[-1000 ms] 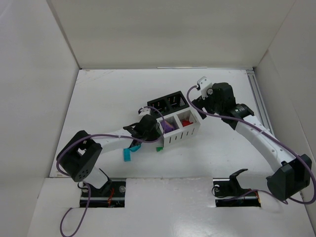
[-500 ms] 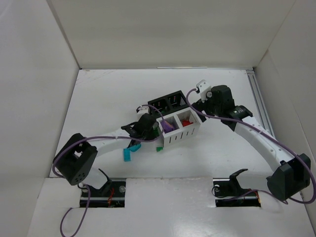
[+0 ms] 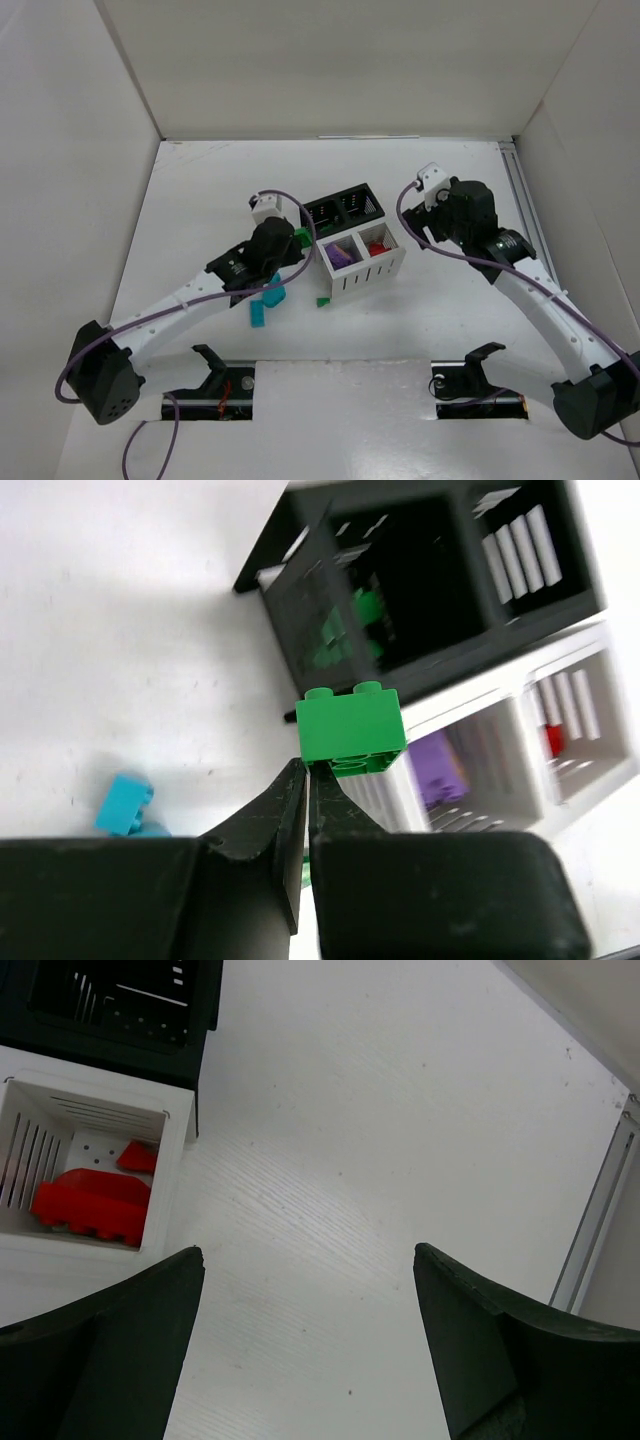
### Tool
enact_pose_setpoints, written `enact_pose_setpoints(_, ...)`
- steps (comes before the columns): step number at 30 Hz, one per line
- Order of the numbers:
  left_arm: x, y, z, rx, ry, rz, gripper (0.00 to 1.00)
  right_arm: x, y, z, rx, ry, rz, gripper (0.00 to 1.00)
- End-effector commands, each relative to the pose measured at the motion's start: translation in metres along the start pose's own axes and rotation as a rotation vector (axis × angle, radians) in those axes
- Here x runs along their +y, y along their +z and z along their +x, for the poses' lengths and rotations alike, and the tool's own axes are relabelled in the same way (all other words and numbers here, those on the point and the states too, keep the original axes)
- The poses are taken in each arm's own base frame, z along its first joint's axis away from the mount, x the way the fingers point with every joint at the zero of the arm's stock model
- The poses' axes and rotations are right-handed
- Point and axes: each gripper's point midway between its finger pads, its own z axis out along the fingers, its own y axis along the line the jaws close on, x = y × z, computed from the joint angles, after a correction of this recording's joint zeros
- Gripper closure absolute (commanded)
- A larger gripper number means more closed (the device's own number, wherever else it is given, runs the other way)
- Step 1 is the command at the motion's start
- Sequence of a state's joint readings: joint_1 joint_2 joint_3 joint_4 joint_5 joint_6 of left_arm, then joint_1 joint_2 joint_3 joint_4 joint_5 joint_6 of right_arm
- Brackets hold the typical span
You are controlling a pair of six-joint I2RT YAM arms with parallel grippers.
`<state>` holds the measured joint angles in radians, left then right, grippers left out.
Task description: Sort the legos into containers by color
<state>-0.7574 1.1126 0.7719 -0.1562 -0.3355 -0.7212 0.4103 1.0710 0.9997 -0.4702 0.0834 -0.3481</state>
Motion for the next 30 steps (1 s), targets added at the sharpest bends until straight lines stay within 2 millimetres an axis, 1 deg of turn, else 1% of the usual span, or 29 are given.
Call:
enact_pose_setpoints(1,-0.037,-0.012,-0.062,-0.147,0.038,0.065,1.00,-0.009,-0.005,-0.012,-0.065,-0.004,0.034,0.10)
enact_pose_setpoints(2,-0.040,-0.003,-0.062,-0.140,0.057,0.045,1.00,-0.008,-0.005,-0.013,-0.068,-0.005,0.026,0.10)
enact_pose_setpoints(3,-0.045,0.000,-0.067,-0.143,0.082,0.045,1.00,-0.008,-0.005,-0.013,-0.068,-0.005,0.026,0.10)
enact_pose_setpoints(4,-0.057,0.000,-0.080,-0.162,0.082,0.061,1.00,-0.008,-0.005,-0.013,-0.068,-0.014,0.026,0.10)
enact_pose_setpoints(5,-0.061,0.004,-0.084,-0.169,0.081,0.053,1.00,-0.007,-0.005,-0.011,-0.060,-0.015,0.023,0.10)
enact_pose_setpoints(6,-0.058,0.018,-0.081,-0.145,0.092,0.019,1.00,-0.006,-0.005,-0.011,-0.063,-0.015,0.013,0.10)
enact_pose_setpoints(7,-0.059,0.028,-0.085,-0.141,0.091,-0.001,1.00,-0.005,-0.005,-0.009,-0.055,-0.025,0.010,0.10)
enact_pose_setpoints(8,-0.061,0.026,-0.094,-0.157,0.079,0.003,1.00,-0.005,-0.005,-0.009,-0.054,-0.025,0.010,0.10)
enact_pose_setpoints(9,-0.059,0.037,-0.086,-0.117,0.091,-0.007,1.00,-0.004,-0.005,-0.006,-0.043,-0.026,0.006,0.10)
enact_pose_setpoints(10,-0.058,0.043,-0.088,-0.116,0.088,-0.019,1.00,-0.005,-0.006,-0.001,-0.022,-0.039,0.011,0.09)
enact_pose_setpoints(12,-0.062,0.048,-0.087,-0.101,0.093,-0.018,1.00,-0.009,-0.010,-0.007,-0.041,-0.067,0.019,0.09)
enact_pose_setpoints(13,-0.060,0.054,-0.078,-0.069,0.105,-0.027,1.00,-0.007,-0.010,-0.008,-0.048,-0.081,0.003,0.09)
enact_pose_setpoints(14,-0.064,0.053,-0.079,-0.067,0.102,-0.011,0.99,-0.005,-0.011,-0.009,-0.059,-0.096,-0.004,0.09)
enact_pose_setpoints(15,-0.064,0.053,-0.079,-0.067,0.111,-0.011,0.91,-0.004,-0.013,-0.008,-0.069,-0.125,-0.012,0.09)
enact_pose_setpoints(16,-0.066,0.053,-0.077,-0.055,0.111,0.003,0.81,0.000,-0.015,-0.016,-0.103,-0.144,-0.031,0.09)
enact_pose_setpoints(17,-0.065,0.054,-0.073,-0.041,0.115,0.007,0.73,0.007,-0.016,-0.019,-0.123,-0.166,-0.053,0.09)
enact_pose_setpoints(18,-0.065,0.054,-0.073,-0.041,0.115,0.007,0.70,0.008,-0.019,-0.025,-0.147,-0.198,-0.053,0.07)
enact_pose_setpoints(19,-0.066,0.052,-0.074,-0.049,0.111,0.015,0.64,0.011,-0.024,-0.029,-0.166,-0.204,-0.058,0.07)
enact_pose_setpoints(20,-0.067,0.048,-0.076,-0.052,0.119,0.028,0.61,0.015,-0.024,-0.031,-0.173,-0.227,-0.069,0.07)
enact_pose_setpoints(21,-0.067,0.048,-0.076,-0.052,0.119,0.028,0.59,0.024,-0.029,-0.039,-0.208,-0.250,-0.087,0.07)
enact_pose_setpoints(22,-0.068,0.045,-0.075,-0.046,0.119,0.039,0.58,0.028,-0.033,-0.043,-0.228,-0.267,-0.097,0.06)
enact_pose_setpoints(23,-0.069,0.042,-0.078,-0.056,0.125,0.046,0.58,0.034,-0.034,-0.045,-0.236,-0.276,-0.113,0.06)
enact_pose_setpoints(24,-0.068,0.039,-0.079,-0.055,0.126,0.045,0.56,0.048,-0.037,-0.052,-0.266,-0.313,-0.146,0.06)
enact_pose_setpoints(25,-0.067,0.035,-0.080,-0.056,0.126,0.046,0.54,0.055,-0.041,-0.056,-0.288,-0.340,-0.163,0.06)
enact_pose_setpoints(26,-0.063,0.032,-0.076,-0.043,0.122,0.037,0.52,0.064,-0.043,-0.058,-0.302,-0.368,-0.185,0.06)
enact_pose_setpoints(27,-0.061,0.022,-0.082,-0.062,0.116,0.040,0.36,0.076,-0.046,-0.062,-0.323,-0.400,-0.223,0.06)
enact_pose_setpoints(28,-0.059,0.016,-0.081,-0.063,0.089,0.042,0.23,0.099,-0.048,-0.064,-0.344,-0.459,-0.282,0.06)
enact_pose_setpoints(29,-0.047,0.013,-0.074,-0.054,0.084,0.017,0.06,0.117,-0.046,-0.063,-0.344,-0.495,-0.337,0.06)
enact_pose_setpoints(30,-0.037,-0.002,-0.077,-0.072,0.066,-0.003,0.00,0.134,-0.046,-0.062,-0.353,-0.531,-0.392,0.06)
